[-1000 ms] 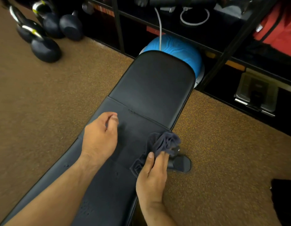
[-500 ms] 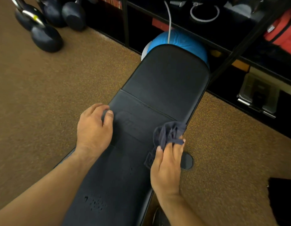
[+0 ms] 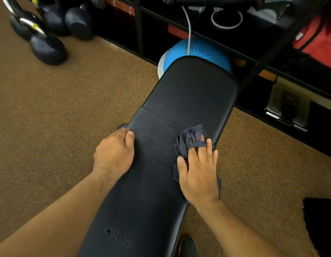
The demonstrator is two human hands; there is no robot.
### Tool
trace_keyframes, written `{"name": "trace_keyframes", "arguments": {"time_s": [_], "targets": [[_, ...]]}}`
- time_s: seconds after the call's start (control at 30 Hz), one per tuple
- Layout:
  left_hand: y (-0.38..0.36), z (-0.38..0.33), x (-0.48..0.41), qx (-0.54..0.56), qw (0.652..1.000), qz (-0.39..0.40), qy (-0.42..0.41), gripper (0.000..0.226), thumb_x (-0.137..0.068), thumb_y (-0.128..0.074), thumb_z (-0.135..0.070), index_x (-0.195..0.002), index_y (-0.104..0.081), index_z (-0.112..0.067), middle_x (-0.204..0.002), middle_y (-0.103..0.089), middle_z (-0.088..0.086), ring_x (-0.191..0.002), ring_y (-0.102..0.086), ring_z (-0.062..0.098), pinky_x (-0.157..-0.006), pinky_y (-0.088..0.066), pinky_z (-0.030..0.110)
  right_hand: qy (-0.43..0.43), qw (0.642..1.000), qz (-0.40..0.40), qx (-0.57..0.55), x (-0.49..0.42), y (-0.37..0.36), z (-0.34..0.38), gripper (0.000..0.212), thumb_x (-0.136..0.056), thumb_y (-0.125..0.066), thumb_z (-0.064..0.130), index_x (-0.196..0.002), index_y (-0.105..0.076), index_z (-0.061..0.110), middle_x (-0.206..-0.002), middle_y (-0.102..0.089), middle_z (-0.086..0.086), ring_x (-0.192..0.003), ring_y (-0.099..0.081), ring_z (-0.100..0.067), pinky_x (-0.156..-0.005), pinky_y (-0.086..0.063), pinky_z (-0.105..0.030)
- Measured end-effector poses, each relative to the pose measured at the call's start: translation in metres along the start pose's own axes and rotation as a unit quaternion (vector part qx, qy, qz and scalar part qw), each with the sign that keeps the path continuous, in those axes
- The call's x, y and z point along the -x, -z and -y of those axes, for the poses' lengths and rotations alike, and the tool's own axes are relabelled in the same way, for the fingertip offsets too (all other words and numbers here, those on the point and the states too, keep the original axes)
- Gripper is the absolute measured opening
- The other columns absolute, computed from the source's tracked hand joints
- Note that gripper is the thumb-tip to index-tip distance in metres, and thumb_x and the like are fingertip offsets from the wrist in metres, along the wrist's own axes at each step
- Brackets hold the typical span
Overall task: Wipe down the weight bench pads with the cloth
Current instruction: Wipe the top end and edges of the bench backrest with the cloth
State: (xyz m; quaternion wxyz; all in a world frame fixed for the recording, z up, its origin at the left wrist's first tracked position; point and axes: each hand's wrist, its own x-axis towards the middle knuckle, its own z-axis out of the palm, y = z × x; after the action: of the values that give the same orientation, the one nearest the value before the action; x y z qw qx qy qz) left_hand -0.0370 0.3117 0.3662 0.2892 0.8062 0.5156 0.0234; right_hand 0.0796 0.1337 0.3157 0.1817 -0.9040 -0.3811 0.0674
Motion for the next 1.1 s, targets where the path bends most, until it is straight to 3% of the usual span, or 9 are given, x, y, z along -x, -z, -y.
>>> {"name": "trace_keyframes", "arguments": {"time_s": [0.13,0.3,0.37,0.5,0.63,0.77,0.9,1.1], "targets": [[0.002,0.001,0.004,-0.005,1.0,0.005,-0.006,0.038,-0.103,-0.031,-0.038,-0.115,-0.062,-0.018,-0.118,-0.065,0.0,-0.109,-0.058,0.025,-0.089,-0.044,0.038,0.033,0.999,0.008,-0.015,0.012,-0.003,-0.006,0.051,-0.097,-0.037,0.049,-0.122,-0.056,0.01,-0.145,-0.042,-0.014,-0.148,-0.007,-0.033,-0.116,-0.007,-0.054],[0.001,0.002,0.004,-0.013,1.0,0.005,0.003,0.044,-0.103,-0.029,-0.04,-0.133,-0.055,-0.021,-0.136,-0.057,-0.002,-0.123,-0.053,0.024,-0.099,-0.041,0.039,0.026,0.998,-0.016,-0.047,-0.025,0.004,-0.006,0.025,-0.093,-0.052,0.028,-0.109,-0.057,0.01,-0.142,-0.046,-0.007,-0.148,-0.012,-0.033,-0.118,-0.005,-0.057],[0.0,0.004,0.002,-0.012,1.0,0.005,0.005,0.044,-0.103,-0.029,-0.041,-0.135,-0.054,-0.023,-0.139,-0.055,-0.004,-0.126,-0.051,0.023,-0.102,-0.039,0.038,0.03,0.999,-0.016,-0.039,-0.036,0.005,-0.006,0.022,-0.092,-0.058,0.027,-0.106,-0.057,0.01,-0.145,-0.044,-0.008,-0.149,-0.01,-0.033,-0.119,-0.004,-0.054],[-0.001,0.004,0.001,-0.007,1.0,0.006,0.017,0.045,-0.102,-0.029,-0.043,-0.137,-0.053,-0.025,-0.142,-0.052,-0.007,-0.129,-0.049,0.022,-0.105,-0.038,0.039,0.04,0.998,0.004,-0.038,-0.041,0.01,-0.005,0.034,-0.095,-0.053,0.045,-0.105,-0.059,0.013,-0.143,-0.048,-0.001,-0.149,-0.011,-0.029,-0.119,0.004,-0.045],[0.0,0.002,0.003,-0.007,1.0,0.001,0.013,0.043,-0.103,-0.029,-0.041,-0.13,-0.057,-0.023,-0.135,-0.058,-0.004,-0.122,-0.053,0.024,-0.097,-0.041,0.038,0.059,0.997,-0.018,-0.039,-0.038,0.009,-0.004,0.017,-0.093,-0.06,0.021,-0.107,-0.062,0.011,-0.133,-0.058,-0.005,-0.145,-0.025,-0.03,-0.12,-0.006,-0.052],[0.0,0.004,0.003,-0.009,1.0,0.002,0.012,0.046,-0.103,-0.028,-0.043,-0.135,-0.055,-0.025,-0.14,-0.054,-0.006,-0.127,-0.051,0.023,-0.101,-0.04,0.038,0.099,0.992,-0.03,-0.075,-0.01,0.005,-0.011,0.041,-0.082,-0.049,0.004,-0.12,-0.063,0.011,-0.137,-0.056,-0.005,-0.143,-0.031,-0.031,-0.119,-0.01,-0.052],[-0.001,0.007,0.003,0.0,1.0,0.001,0.008,0.046,-0.102,-0.028,-0.044,-0.136,-0.054,-0.026,-0.141,-0.053,-0.008,-0.129,-0.05,0.02,-0.103,-0.04,0.038,0.12,0.99,-0.005,-0.067,-0.016,0.007,-0.011,0.052,-0.071,-0.051,-0.007,-0.119,-0.066,0.008,-0.138,-0.056,-0.009,-0.144,-0.028,-0.034,-0.118,-0.013,-0.054],[-0.003,0.01,-0.001,-0.001,1.0,-0.002,0.015,0.046,-0.102,-0.027,-0.045,-0.136,-0.054,-0.03,-0.143,-0.051,-0.013,-0.13,-0.048,0.017,-0.103,-0.041,0.039,0.11,0.992,0.065,0.014,-0.071,0.016,0.011,0.067,-0.083,-0.043,0.0,-0.149,-0.036,0.013,-0.16,-0.024,-0.004,-0.15,-0.003,-0.028,-0.12,0.007,-0.044]]}}
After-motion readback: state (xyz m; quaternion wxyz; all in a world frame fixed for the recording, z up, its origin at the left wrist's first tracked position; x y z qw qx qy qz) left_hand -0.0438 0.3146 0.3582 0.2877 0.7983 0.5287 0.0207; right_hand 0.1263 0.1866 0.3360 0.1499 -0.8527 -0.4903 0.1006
